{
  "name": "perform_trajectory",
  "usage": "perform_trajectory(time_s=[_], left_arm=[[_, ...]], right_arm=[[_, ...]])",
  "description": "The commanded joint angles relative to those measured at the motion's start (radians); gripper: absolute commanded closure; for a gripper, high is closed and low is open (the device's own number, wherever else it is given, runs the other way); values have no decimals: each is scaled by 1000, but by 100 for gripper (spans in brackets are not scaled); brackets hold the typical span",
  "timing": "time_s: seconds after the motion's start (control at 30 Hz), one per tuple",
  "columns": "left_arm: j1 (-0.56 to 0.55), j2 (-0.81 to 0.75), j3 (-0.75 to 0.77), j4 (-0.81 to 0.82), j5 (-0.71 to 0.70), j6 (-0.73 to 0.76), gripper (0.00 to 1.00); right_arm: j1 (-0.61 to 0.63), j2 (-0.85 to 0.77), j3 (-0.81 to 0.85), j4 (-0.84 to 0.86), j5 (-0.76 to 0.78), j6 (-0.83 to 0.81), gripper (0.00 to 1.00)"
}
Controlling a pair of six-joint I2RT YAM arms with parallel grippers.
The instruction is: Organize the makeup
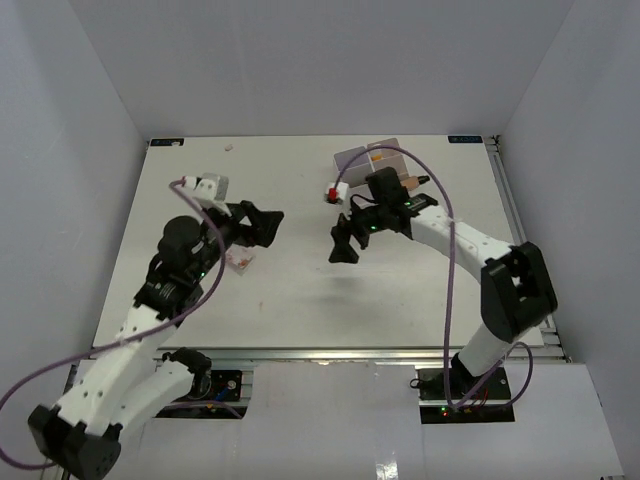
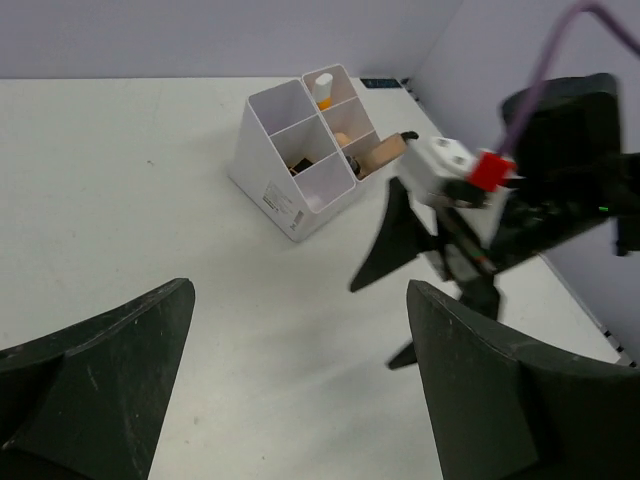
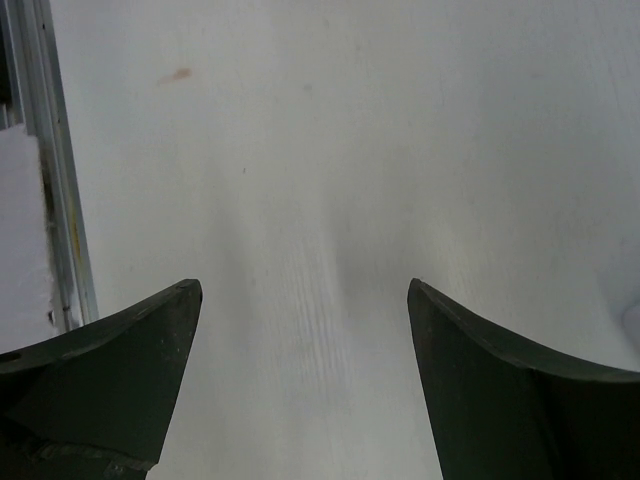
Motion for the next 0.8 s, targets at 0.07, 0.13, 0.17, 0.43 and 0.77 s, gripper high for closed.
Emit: perform_trajectory(time_s=[0.07, 0.13, 0.17, 0.43, 0.77], left_arm=[[3, -387, -127, -233, -221, -126, 2], [3, -468, -142, -265, -254, -128, 2], [3, -503, -145, -283, -270, -128, 2], [2, -573, -142, -358, -303, -119, 2], [2, -559, -151, -344, -273, -113, 2]], right_arm=[[188, 363, 406, -35, 301, 279, 10], [230, 462, 528, -29, 346, 349, 10], [249, 506, 581, -20, 369, 383, 10], [339, 738, 897, 4, 437, 522, 10], [391, 791, 897, 44, 495, 512, 10]])
